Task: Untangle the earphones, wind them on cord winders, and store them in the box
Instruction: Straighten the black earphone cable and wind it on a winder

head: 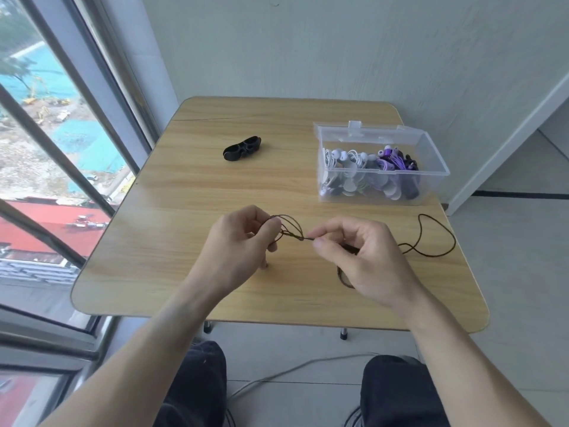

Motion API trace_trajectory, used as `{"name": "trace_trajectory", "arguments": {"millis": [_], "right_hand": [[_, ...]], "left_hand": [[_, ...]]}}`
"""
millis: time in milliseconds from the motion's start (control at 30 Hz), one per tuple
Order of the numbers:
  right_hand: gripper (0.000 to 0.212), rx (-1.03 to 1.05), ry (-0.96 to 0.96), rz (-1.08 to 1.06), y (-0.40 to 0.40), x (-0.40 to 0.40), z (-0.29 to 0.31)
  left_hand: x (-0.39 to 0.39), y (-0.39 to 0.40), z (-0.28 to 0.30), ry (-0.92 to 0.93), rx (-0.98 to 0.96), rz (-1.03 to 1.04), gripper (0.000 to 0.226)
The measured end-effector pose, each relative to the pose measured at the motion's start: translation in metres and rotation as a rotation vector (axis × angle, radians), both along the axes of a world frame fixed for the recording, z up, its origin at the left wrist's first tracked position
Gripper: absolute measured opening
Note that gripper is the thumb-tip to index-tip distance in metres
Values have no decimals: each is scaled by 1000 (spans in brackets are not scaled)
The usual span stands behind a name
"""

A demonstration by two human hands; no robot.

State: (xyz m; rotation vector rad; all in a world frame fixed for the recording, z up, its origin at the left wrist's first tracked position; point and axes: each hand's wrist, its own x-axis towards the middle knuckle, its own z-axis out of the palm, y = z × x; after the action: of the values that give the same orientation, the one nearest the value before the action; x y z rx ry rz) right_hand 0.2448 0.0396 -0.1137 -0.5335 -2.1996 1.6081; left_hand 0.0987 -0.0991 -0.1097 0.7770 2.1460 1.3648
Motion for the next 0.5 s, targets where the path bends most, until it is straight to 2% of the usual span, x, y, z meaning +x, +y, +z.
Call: {"name": "trace_trajectory", "arguments": {"millis": [100,200,300,367,433,500], "right_hand": [[1,-50,-52,73,1,2,0],[6,-22,-94,67,0,1,-2],[10,17,-248,86,4,3,-1],[12,160,-336,72,6,6,-3],[13,286,-316,10,6,9,-4],[10,323,-264,-41,5,10,-5]], "left_hand": [[2,0,1,61,40,0,14],[5,0,2,57,75,-9,20],[4,1,2,-44,114,-2,21],[0,2,1,-152,175,1,20],[-1,2,3,-307,255,4,17],[0,2,4,-359,281,-9,14]]}}
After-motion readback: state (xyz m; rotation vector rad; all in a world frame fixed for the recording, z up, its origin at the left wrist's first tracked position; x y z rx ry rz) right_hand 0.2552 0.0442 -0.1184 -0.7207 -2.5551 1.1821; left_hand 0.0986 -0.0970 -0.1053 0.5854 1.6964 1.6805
